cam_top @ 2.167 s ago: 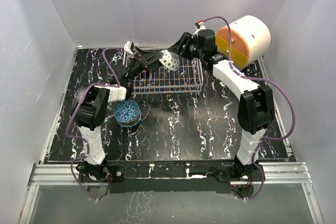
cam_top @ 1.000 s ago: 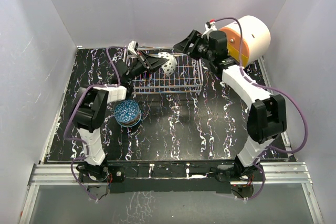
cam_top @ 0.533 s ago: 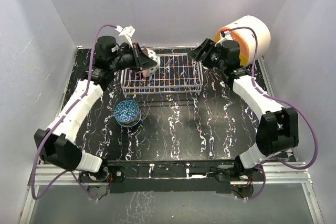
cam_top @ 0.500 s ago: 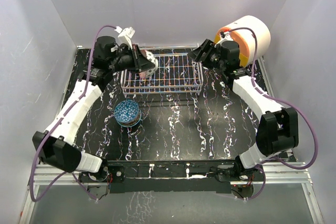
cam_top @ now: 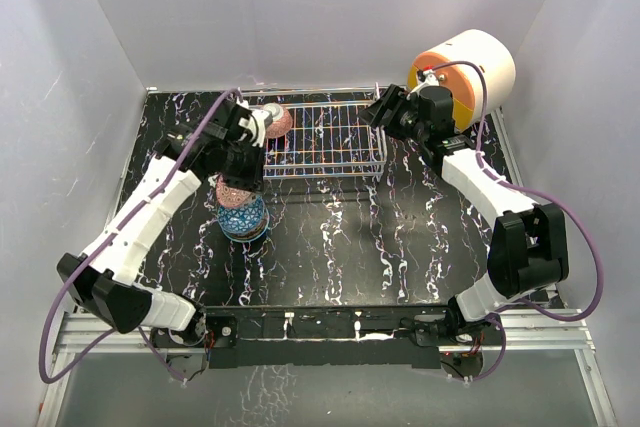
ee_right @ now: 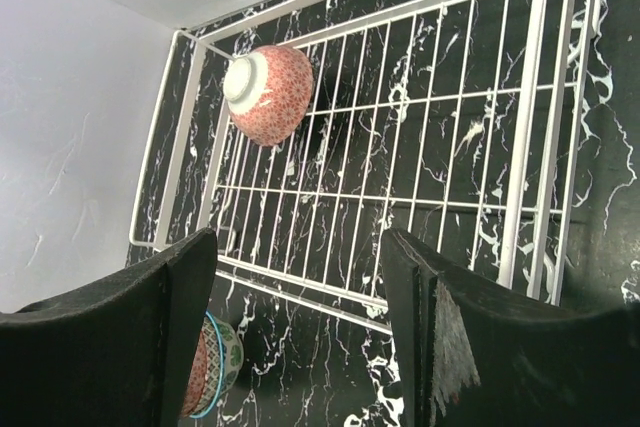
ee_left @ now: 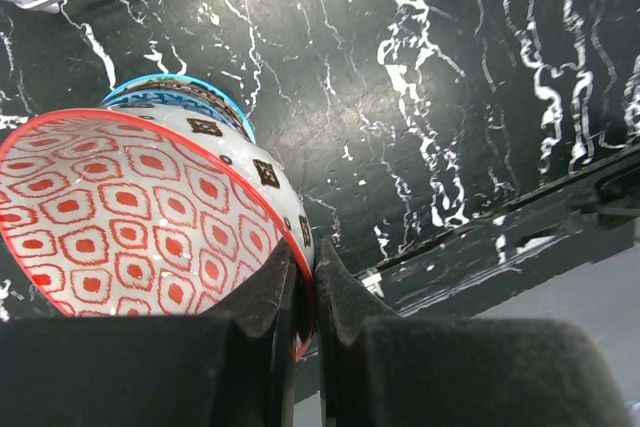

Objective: Unload the bowls from the dish rack

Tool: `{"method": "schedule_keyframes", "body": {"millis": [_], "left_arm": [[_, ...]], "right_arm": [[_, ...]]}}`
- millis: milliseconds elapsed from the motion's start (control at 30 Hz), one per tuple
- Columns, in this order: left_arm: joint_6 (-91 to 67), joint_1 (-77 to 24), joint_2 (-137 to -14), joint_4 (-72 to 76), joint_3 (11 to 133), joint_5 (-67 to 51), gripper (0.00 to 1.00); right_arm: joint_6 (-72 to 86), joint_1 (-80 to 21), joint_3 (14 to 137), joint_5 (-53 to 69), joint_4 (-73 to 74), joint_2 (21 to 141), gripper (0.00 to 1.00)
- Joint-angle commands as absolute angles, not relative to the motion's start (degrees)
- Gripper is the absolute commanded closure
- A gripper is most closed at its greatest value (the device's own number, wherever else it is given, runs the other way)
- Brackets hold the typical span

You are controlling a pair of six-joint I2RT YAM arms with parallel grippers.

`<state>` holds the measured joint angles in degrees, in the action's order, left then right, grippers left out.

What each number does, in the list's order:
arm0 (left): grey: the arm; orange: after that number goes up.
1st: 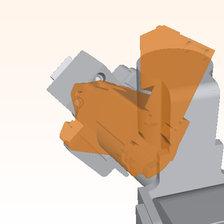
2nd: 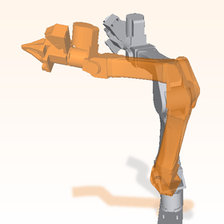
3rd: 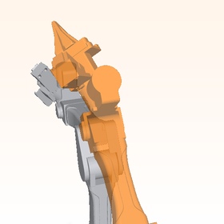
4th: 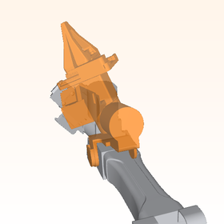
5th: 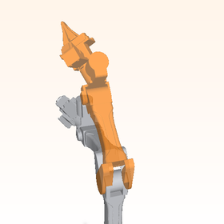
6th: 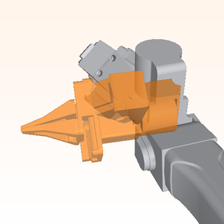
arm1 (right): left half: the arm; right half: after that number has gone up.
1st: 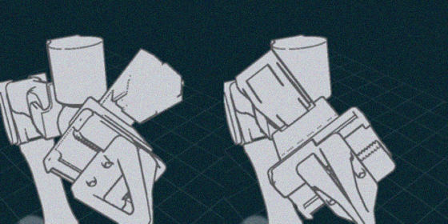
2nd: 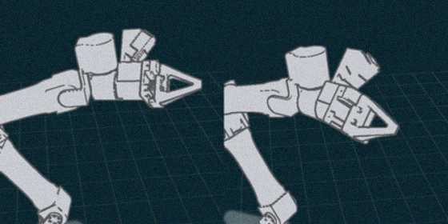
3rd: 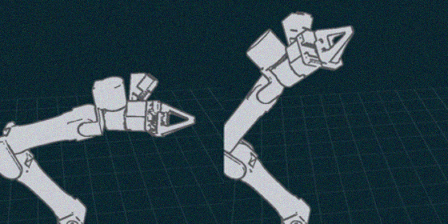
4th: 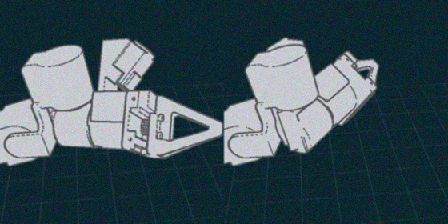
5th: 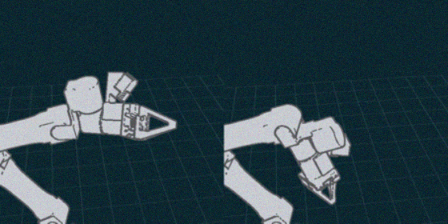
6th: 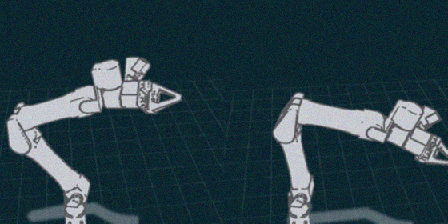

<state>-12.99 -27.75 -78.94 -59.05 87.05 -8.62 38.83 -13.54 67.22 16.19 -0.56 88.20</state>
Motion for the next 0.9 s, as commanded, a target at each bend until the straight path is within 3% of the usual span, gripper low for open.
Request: {"method": "schedule_keyframes", "body": {"millis": [0,333,867], "left_arm": [[-13.0,-32.7,-80.5,-65.8,89.4,1.9,1.00],[-13.6,-35.3,-84.3,-66.4,85.3,12.9,1.00],[-12.6,-35.5,-86.0,-59.9,77.5,6.5,1.00]], "right_arm": [[37.3,-13.7,66.3,15.2,-3.7,86.0,0.31],[35.2,-13.7,65.5,13.2,-2.2,84.6,0.30],[34.3,-13.7,64.7,12.3,-1.5,84.4,0.30]]}}
